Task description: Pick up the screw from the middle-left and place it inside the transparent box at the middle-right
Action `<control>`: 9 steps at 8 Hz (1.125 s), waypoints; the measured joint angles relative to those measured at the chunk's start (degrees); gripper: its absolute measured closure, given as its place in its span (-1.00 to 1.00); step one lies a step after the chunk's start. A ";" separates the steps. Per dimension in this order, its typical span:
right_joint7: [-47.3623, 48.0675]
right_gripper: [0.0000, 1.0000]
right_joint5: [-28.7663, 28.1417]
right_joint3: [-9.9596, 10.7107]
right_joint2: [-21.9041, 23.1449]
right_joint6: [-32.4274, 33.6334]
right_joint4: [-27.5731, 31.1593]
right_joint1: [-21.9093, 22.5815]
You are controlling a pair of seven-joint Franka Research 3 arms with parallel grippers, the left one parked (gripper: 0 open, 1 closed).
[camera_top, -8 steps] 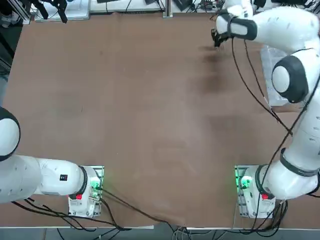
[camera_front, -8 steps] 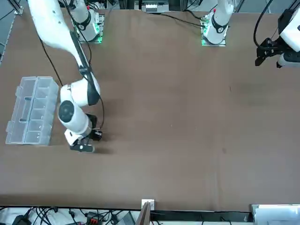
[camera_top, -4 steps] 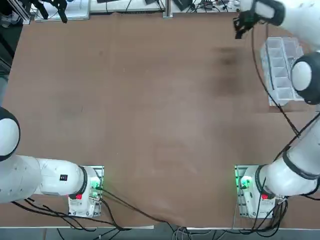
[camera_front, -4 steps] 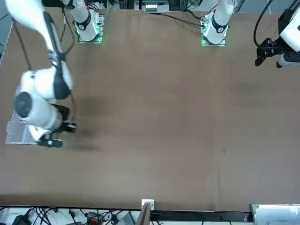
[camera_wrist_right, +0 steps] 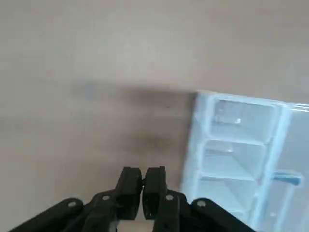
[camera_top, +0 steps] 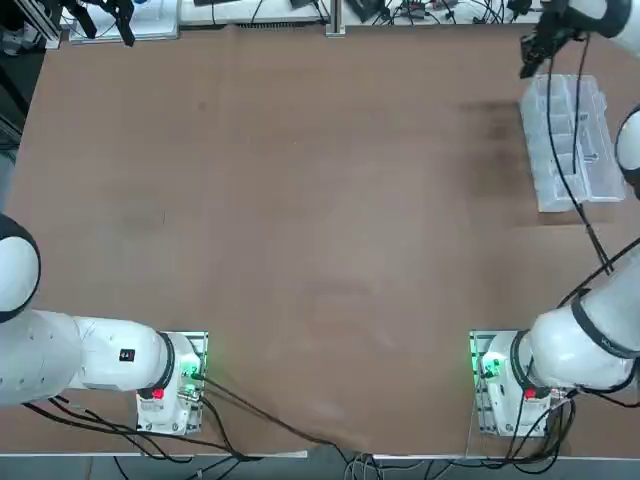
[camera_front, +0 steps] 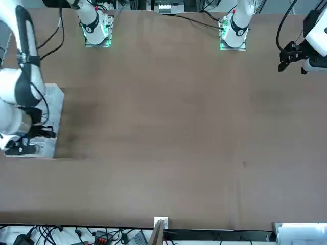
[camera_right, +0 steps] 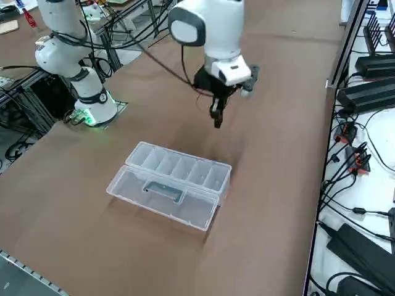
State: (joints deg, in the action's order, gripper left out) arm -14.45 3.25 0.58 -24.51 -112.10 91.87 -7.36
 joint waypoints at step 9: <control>-20.24 0.86 0.14 -0.06 -4.06 -8.21 3.69 -10.26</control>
State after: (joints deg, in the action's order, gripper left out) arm -34.69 3.39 0.52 -28.56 -120.31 95.56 -17.62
